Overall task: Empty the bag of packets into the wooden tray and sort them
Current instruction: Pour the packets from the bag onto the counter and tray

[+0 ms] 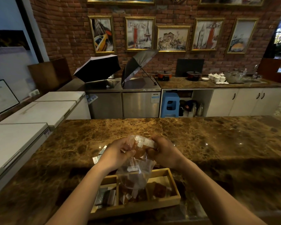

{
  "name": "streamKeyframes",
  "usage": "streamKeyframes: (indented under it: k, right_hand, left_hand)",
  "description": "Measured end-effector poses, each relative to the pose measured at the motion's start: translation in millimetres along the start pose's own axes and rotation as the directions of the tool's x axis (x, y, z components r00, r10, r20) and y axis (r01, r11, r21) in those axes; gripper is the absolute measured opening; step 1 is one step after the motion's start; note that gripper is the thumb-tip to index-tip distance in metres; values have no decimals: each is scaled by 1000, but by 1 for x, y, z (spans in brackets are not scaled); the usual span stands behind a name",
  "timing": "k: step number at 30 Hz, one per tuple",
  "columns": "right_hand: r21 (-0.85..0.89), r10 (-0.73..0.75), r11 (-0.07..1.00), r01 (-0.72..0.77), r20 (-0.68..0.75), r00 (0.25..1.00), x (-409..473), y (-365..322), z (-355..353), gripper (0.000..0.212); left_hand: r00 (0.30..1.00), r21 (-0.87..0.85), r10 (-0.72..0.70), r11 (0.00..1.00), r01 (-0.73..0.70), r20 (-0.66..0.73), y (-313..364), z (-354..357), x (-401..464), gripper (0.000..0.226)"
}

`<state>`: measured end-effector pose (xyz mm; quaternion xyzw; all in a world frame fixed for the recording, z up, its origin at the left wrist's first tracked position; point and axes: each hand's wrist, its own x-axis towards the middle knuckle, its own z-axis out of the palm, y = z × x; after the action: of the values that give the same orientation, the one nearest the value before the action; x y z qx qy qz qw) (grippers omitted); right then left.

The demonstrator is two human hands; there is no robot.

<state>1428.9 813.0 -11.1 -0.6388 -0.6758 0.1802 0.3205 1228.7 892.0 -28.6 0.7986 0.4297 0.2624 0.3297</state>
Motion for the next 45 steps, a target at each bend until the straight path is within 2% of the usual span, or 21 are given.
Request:
streamKeyframes:
  k: [4,10,18,23,26,31,39,45]
  right_hand:
    - [49,-16,999,17,-31,999,2,-2,0,20]
    - [-8,-53,999,53,-17,998,2,1,1,23]
    - [29,-67,997,69,-67,996,9,-10,-9,19]
    - [32,-71,997,72,-41,997,6,-9,-7,17]
    - [36,-99,994,103,-84,991,8,-8,-5,14]
    - [42,-111,993,113,-50,993,7,-4,2,19]
    - [37,-97,994,99,-62,993,3,-4,-7,17]
    - [11,-70,997,71,-74,995,-3,-6,-20,14]
  left_hand:
    - [999,-12,7,1000,-8,-47,0,-4,2,13]
    - [999,-1,19,1000,-19,-30,-4,2,-3,12]
    - [995,-44,14,999,-19,-95,10,-9,3,12]
    - [995,-44,3,999,-8,-103,8,-6,-2,13]
    - [993,-54,-15,999,9,-114,5,-8,-2,13]
    - [998,34,1,999,2,-64,-1,-7,-4,17]
    - [995,-10,41,999,-42,-87,2,-2,-2,9]
    - [997,-51,50,997,-52,-55,11,2,4,9]
